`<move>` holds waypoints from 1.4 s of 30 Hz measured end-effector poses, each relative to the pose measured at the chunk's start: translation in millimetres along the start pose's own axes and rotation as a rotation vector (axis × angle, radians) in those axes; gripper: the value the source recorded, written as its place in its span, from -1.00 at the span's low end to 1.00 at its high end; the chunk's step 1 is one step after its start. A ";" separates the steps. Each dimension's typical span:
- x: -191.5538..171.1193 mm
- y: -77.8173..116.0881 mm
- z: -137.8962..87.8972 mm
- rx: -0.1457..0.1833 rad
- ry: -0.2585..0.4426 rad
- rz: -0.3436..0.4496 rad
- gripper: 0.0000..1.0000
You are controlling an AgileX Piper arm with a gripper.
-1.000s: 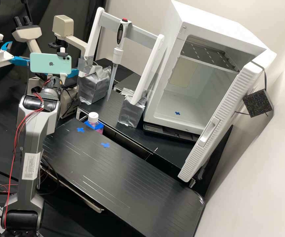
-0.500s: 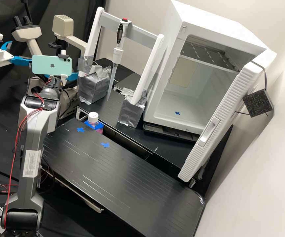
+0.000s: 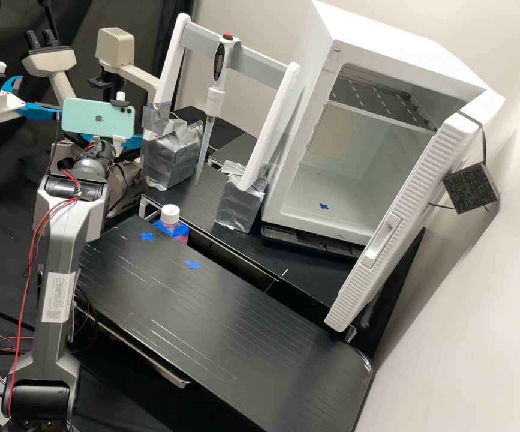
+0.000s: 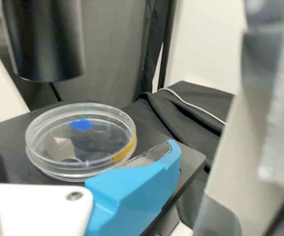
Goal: Move the petri dish to the bench
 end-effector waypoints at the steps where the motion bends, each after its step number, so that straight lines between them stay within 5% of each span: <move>1: 0.8 -0.6 0.9 0.007 -0.003 0.000 1.00; 25: 7.5 6.8 -6.2 0.033 -0.030 -0.021 1.00; 26: 7.5 6.6 -6.1 0.033 -0.032 -0.024 -1.00; 42: 9.3 7.8 -7.3 0.033 -0.039 -0.031 -1.00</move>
